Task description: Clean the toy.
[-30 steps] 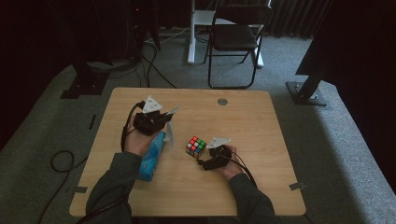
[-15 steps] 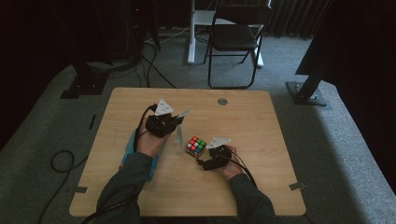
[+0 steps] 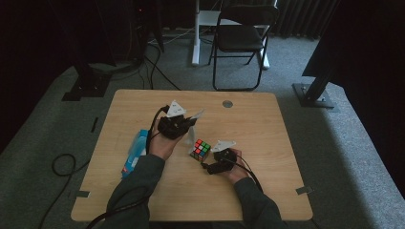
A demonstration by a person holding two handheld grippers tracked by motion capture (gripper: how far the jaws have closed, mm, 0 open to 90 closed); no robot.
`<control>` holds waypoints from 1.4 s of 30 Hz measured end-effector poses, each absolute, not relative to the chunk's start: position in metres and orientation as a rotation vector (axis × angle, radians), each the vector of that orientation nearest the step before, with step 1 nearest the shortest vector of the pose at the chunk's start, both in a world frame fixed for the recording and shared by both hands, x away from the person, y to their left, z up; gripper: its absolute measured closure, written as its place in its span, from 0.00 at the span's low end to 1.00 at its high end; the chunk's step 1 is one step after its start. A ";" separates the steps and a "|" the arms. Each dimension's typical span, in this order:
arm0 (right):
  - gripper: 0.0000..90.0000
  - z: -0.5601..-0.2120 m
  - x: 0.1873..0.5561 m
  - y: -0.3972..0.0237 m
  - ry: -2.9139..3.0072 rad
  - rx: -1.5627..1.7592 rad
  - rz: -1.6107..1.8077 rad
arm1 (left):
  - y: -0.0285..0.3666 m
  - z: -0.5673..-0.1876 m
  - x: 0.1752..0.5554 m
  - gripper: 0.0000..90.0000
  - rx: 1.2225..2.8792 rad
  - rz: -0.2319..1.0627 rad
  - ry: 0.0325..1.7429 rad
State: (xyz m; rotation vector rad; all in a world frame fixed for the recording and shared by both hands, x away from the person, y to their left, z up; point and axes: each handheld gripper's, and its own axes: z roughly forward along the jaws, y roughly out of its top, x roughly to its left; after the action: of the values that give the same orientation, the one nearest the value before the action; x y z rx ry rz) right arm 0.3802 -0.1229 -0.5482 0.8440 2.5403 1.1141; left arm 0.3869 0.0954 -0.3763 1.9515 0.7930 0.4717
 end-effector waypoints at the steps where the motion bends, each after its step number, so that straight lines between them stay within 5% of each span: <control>1: 0.23 -0.548 0.380 -0.123 2.540 0.843 1.113 | 0.095 -0.375 0.386 0.98 1.945 0.475 0.789; 16: 0.23 -0.549 0.380 -0.123 2.537 0.844 1.120 | 0.094 -0.441 0.388 0.98 2.047 0.397 0.887; 30: 0.23 -0.548 0.380 -0.123 2.539 0.844 1.117 | 0.083 -0.459 0.380 0.96 2.147 0.408 0.843; 42: 0.23 -0.549 0.380 -0.123 2.537 0.843 1.119 | 0.071 -0.474 0.378 0.78 2.227 0.364 0.811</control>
State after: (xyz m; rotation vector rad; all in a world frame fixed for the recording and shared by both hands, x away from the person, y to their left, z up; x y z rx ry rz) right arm 0.3801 -0.1230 -0.5485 0.8429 2.5370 1.1190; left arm 0.3776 0.0715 -0.4743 2.2268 0.8108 0.3638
